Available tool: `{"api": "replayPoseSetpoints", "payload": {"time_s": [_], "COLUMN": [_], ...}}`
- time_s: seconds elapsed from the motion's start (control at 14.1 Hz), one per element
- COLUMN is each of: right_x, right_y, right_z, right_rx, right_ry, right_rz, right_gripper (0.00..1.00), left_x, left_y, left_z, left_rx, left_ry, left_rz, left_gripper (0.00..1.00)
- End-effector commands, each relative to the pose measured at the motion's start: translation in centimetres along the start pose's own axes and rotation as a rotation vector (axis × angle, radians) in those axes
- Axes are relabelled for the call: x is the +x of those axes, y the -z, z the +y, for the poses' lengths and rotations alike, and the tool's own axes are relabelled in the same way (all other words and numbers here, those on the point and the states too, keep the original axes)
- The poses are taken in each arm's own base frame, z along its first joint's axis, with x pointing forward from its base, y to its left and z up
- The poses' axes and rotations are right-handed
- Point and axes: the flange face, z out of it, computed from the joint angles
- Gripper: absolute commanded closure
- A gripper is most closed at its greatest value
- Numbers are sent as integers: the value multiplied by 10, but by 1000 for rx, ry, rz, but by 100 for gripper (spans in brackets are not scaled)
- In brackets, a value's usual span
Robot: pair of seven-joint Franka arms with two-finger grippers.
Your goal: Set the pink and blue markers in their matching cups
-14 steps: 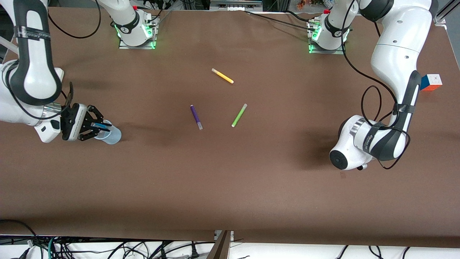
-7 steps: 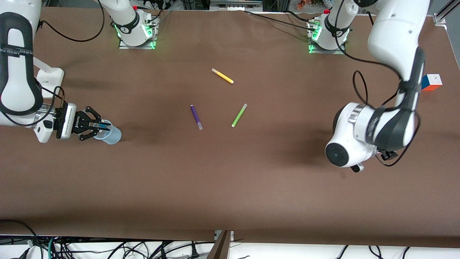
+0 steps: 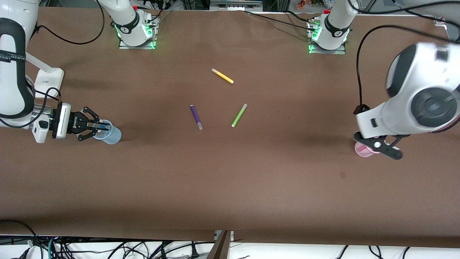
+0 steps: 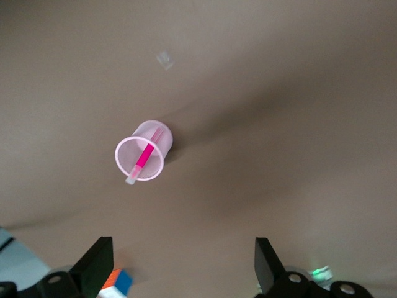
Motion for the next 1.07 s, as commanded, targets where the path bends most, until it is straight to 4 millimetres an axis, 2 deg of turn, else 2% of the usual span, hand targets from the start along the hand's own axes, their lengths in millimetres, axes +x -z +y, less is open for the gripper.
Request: {"api": "replayPoseSetpoints", "payload": {"time_s": [0.0, 0.21, 0.36, 0.43, 0.5, 0.57, 0.64, 0.71, 0.85, 0.99], "right_x": [-14, -15, -23, -25, -24, -21, -19, -18, -9, 5], "right_y": [-1, 1, -2, -5, -4, -3, 0, 0, 9, 18], "right_z": [7, 10, 13, 16, 18, 22, 24, 24, 27, 29], "right_rx": [-4, 0, -3, 1, 4, 3, 2, 4, 6, 25], "right_ry": [9, 12, 19, 19, 22, 22, 27, 26, 10, -35], "right_rz": [79, 81, 99, 103, 102, 98, 98, 99, 104, 101], "right_gripper": [100, 100, 100, 95, 80, 60, 14, 0, 0, 0], "left_x": [-37, -42, -48, -53, -55, -60, -64, -70, -75, -85], "left_y": [31, 36, 33, 37, 31, 30, 25, 20, 10, 8], "left_z": [9, 8, -10, -7, -16, -20, -23, -20, 5, 11], "left_rx": [-65, -98, -185, -186, -190, -184, -177, -167, -133, -120], "left_ry": [132, 154, 207, 233, 258, 275, 287, 293, 287, 288], "left_rz": [76, 104, 165, 193, 211, 227, 238, 250, 269, 266], "left_gripper": [0, 0, 0, 0, 0, 0, 0, 0, 0, 0]}}
